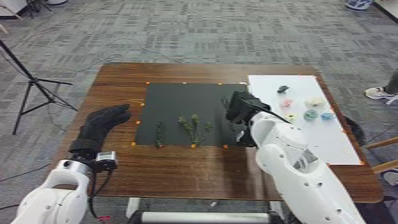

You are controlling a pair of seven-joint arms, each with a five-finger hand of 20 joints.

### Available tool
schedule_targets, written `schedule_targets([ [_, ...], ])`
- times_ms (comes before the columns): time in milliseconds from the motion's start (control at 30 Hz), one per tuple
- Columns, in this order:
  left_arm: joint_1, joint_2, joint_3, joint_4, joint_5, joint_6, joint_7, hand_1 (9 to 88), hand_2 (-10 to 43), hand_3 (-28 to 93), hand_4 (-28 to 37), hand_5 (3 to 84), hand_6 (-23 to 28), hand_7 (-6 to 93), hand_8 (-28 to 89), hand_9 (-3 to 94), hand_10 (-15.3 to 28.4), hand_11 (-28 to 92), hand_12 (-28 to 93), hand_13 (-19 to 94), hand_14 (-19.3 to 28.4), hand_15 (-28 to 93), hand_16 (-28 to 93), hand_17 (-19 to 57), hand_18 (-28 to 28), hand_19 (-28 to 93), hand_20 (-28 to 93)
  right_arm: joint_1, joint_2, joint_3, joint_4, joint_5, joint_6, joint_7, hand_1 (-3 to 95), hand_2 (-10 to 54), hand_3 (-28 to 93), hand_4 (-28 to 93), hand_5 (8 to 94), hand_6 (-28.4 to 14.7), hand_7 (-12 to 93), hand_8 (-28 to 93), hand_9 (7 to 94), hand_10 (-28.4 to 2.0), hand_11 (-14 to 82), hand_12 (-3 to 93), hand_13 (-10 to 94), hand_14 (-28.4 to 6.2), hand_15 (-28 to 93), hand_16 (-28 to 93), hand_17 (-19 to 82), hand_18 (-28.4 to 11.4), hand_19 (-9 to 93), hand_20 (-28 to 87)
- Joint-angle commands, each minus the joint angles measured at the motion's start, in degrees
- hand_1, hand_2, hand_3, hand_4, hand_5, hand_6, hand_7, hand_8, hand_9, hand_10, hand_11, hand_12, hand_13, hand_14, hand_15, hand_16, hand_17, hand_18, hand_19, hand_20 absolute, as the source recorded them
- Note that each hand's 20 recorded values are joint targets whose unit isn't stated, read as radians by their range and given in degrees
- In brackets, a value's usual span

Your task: Arrange flowers

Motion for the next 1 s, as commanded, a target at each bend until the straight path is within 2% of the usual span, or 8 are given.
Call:
schedule_targets([
  [33, 0.95, -0.13, -0.37, -0.54, -0.11, -0.7, -0.65, 20.9, 1.1, 67, -25.6, 46.4, 4.8, 14.2, -7, 47.5, 14.4, 19, 11, 34, 18.6, 18, 1, -0.1, 13.9, 8, 15, -2.91, -4.42, 2.56, 3.04, -2.91, -0.14, 1.96, 53.1, -9.5, 64, -2, 77.9, -2.3, 34, 27, 93.7, -10.9, 39.1, 26.0, 94, 0.1, 70, 20, 75, -9.6, 93, 58],
  [133, 0.78, -0.15, -0.45, -0.52, 0.04, -1.16, -0.79, 20.9, 1.0, 67, -25.6, 46.5, 4.8, 14.2, -7, 47.5, 14.4, 19, 11, 34, 18.6, 18, 1, 0.0, 13.9, 8, 15, -3.55, -5.3, 3.91, 3.67, -3.67, 0.19, 2.26, 53.0, -9.5, 64, -2, 77.9, -2.3, 34, 27, 93.7, -11.0, 39.2, 25.9, 94, 0.0, 70, 20, 75, -9.6, 93, 58],
  [433, 1.14, -0.15, -0.64, -0.73, 0.03, -1.27, -0.6, 20.9, 1.0, 67, -25.6, 46.5, 4.9, 14.1, -7, 47.5, 14.3, 19, 11, 34, 18.6, 18, 1, -0.1, 13.9, 8, 15, -5.29, -6.17, 4.16, 3.3, -3.65, 0.21, 2.69, 52.9, -9.5, 64, -2, 78.0, -2.5, 34, 27, 93.7, -11.1, 39.4, 25.5, 94, 0.1, 70, 20, 75, -9.5, 93, 58],
  [1000, 0.85, -0.03, -0.44, -0.63, 0.06, -1.72, -1.26, 20.8, 1.0, 67, -25.7, 46.4, 4.9, 14.0, -7, 47.5, 14.3, 19, 11, 34, 18.7, 18, 1, -0.1, 13.9, 8, 15, -5.94, -7.57, 2.76, 3.11, -4.25, 0.09, 1.73, 52.9, -9.5, 64, -2, 78.0, -2.3, 35, 26, 93.7, -11.2, 39.6, 25.2, 94, 0.0, 70, 20, 75, -9.4, 93, 58],
])
